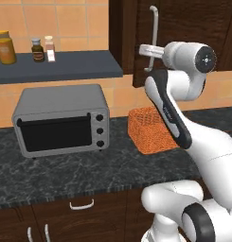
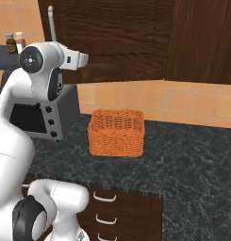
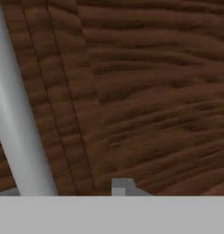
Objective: Open the cabinet, pick up the bread from the cabinet and place it in the basket. Then move the basket to the dining counter.
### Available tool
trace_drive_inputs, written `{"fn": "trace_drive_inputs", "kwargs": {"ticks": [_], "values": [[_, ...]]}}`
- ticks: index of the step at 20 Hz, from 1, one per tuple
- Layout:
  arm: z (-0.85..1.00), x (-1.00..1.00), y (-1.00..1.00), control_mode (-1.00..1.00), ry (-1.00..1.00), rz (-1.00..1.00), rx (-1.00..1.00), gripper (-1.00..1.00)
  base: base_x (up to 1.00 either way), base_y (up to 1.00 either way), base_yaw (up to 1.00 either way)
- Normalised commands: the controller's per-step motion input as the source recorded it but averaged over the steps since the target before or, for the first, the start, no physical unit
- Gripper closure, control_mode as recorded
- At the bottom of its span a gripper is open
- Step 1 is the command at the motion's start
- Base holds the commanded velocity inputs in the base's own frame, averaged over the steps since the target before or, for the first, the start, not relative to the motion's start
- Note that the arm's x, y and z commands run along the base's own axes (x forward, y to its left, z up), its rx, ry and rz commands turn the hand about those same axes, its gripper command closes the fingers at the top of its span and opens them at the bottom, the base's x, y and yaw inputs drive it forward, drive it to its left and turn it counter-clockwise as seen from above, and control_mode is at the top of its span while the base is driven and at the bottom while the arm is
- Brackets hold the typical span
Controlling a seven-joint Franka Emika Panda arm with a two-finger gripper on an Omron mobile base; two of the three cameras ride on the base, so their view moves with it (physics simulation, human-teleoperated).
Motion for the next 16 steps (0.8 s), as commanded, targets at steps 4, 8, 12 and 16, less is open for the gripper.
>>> {"fn": "trace_drive_inputs", "kwargs": {"ticks": [4, 8, 12, 16], "values": [[0.16, -1.0, -1.0, -1.0, -0.14, 0.0, 0.0, 1.0, 0.0, 0.0, 0.0], [0.06, -1.0, -1.0, -1.0, -0.06, 0.0, 0.0, 1.0, 0.0, 0.0, 0.0], [0.0, -1.0, -1.0, -1.0, -0.01, 0.0, 0.0, 1.0, 0.0, 0.0, 0.0], [-0.01, -1.0, -1.0, -1.0, 0.0, 0.0, 0.0, 1.0, 0.0, 0.0, 0.0]]}}
